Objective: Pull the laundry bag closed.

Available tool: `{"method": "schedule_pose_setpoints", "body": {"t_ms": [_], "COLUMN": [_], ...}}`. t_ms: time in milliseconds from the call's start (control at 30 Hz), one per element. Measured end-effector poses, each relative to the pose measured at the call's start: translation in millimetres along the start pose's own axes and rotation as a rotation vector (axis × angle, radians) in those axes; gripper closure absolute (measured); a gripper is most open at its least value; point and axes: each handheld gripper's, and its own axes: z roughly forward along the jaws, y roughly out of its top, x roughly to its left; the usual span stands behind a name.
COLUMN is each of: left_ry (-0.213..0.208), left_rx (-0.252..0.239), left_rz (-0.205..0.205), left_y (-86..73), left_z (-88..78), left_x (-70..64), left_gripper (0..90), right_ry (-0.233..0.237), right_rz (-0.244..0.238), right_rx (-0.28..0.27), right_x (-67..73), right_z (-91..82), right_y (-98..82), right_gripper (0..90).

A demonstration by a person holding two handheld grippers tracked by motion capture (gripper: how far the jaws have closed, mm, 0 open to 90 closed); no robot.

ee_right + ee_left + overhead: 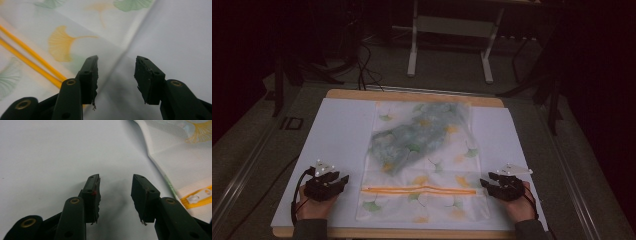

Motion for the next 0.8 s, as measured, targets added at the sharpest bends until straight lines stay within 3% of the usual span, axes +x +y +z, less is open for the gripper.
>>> {"method": "schedule_pose_setpoints", "body": {"t_ms": [367,533,700,800], "left_ry": [-0.037,-0.049,-0.071,-0.072], "left_rx": [-0.01,-0.015,-0.012,-0.008], "left_rz": [0.015,0.033,0.049,0.059], "left_y": [0.6,0.6,0.6,0.6], "left_z": [-2.8,-3.4,-2.6,-2.3], "left_x": [-1.7,-3.8,-5.1,-5.7], "left_gripper": [59.9,60.3,61.5,62.4], "right_ry": [0.058,0.102,0.149,0.197], "right_rz": [-0.082,-0.104,-0.166,-0.168], "right_rx": [0.002,-0.004,0.002,0.008], "right_x": [22.1,31.2,44.9,49.5], "right_z": [6.2,8.9,14.5,17.1], "right_y": [16.8,23.8,36.0,41.9], "right_gripper": [54.7,55.8,55.6,54.8]}}
